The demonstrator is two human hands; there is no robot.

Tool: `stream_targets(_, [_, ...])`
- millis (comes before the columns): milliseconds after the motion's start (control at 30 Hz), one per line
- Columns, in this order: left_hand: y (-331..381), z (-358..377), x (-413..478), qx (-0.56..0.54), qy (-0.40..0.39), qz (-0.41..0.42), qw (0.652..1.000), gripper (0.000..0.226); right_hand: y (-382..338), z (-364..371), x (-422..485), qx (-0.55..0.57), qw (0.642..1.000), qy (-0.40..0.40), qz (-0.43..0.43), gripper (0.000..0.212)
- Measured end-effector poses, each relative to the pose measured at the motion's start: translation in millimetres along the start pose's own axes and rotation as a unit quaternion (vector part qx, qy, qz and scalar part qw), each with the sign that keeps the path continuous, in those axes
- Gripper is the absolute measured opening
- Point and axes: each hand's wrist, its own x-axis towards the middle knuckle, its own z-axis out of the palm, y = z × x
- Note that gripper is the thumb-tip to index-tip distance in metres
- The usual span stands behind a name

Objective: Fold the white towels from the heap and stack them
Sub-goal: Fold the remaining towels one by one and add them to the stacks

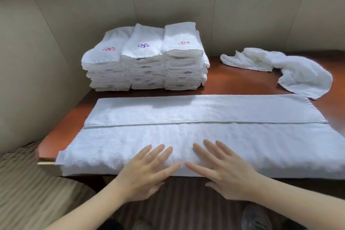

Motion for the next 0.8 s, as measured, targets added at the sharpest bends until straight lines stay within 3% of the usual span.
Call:
stream_targets(67, [-2.5, 6.7, -7.0, 0.043, 0.063, 0.019, 0.997, 0.066, -0.1, 1.9, -0.3, -0.010, 0.999, 0.040, -0.009, 0.075])
stream_targets(167, [-10.0, 7.4, -10.2, 0.045, 0.198, 0.017, 0.979, 0.029, 1.3, 1.0, 4.7, 0.020, 0.987, 0.160, -0.006, 0.039])
stream_targets(233, [-17.2, -0.5, -9.0, 0.021, 0.249, -0.012, 0.968, 0.025, 10.4, -7.3, 11.9, 0.058, 0.979, 0.191, 0.041, 0.037])
stream_targets(300, [-29.4, -15.0, -7.5, 0.029, 0.266, -0.091, 0.959, 0.024, 25.3, -15.3, 19.2, 0.054, 0.974, 0.179, 0.127, 0.046])
stream_targets(367, [-48.1, -30.8, -5.8, 0.029, 0.233, -0.236, 0.943, 0.029, 45.5, -23.6, 26.9, 0.040, 0.966, 0.119, 0.225, 0.045])
stream_targets(467, [-88.7, -46.1, -8.8, -0.060, 0.097, -0.466, 0.877, 0.033, 83.8, -24.7, 38.1, 0.064, 0.930, 0.003, 0.363, 0.025])
stream_targets(567, [-131.2, -40.5, -14.0, -0.088, 0.038, -0.582, 0.808, 0.020, 115.6, -10.1, 54.4, 0.120, 0.900, -0.011, 0.420, 0.018])
stream_targets(633, [-152.8, -29.0, -15.7, -0.105, 0.044, -0.638, 0.762, 0.019, 129.3, 0.9, 69.3, 0.126, 0.892, 0.000, 0.435, 0.015])
stream_targets(800, [-180.3, 12.1, -21.1, -0.248, 0.142, -0.711, 0.642, 0.017, 146.2, 43.1, 89.5, 0.121, 0.889, -0.077, 0.435, 0.015])
